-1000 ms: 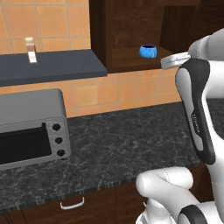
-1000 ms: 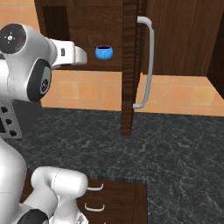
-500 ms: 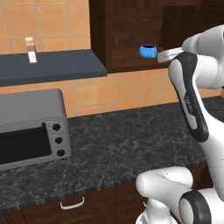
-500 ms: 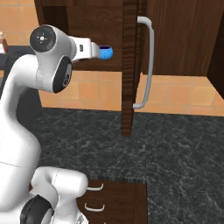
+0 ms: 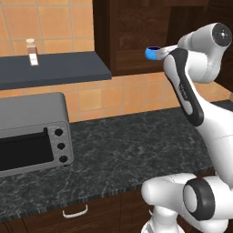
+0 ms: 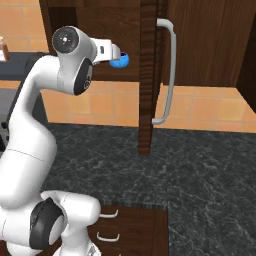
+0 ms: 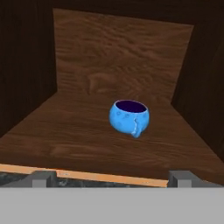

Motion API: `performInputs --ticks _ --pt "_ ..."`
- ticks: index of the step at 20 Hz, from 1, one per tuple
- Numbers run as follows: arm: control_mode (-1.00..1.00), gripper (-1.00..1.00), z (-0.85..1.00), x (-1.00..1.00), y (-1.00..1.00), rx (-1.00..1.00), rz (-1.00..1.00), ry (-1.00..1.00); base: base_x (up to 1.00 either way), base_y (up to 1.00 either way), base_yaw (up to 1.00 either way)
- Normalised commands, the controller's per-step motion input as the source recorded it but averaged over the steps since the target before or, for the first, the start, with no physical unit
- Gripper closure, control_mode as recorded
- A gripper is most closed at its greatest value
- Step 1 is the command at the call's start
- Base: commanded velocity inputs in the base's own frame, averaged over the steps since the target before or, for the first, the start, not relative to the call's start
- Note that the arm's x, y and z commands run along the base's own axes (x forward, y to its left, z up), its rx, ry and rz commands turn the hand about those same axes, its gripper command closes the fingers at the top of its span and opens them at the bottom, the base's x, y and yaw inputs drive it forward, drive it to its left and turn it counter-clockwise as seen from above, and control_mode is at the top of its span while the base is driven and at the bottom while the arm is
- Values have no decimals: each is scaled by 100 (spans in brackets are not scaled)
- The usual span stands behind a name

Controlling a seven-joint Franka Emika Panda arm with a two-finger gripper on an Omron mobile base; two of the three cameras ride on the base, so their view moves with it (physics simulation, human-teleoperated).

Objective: Gather all objects into one cabinet and sort the glasses and bowls to opposite sides.

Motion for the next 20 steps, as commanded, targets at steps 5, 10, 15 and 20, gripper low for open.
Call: performInputs --ticks 5,10,15,20 --pt "-100 -100 0 47 -14 0 0 0 0 0 0" --pt "-100 -100 0 28 -12 0 0 0 0 0 0" --pt "-100 -100 -9 17 -2 0 0 4 0 0 0" --pt "-100 -100 -8 18 -3 0 0 4 0 0 0"
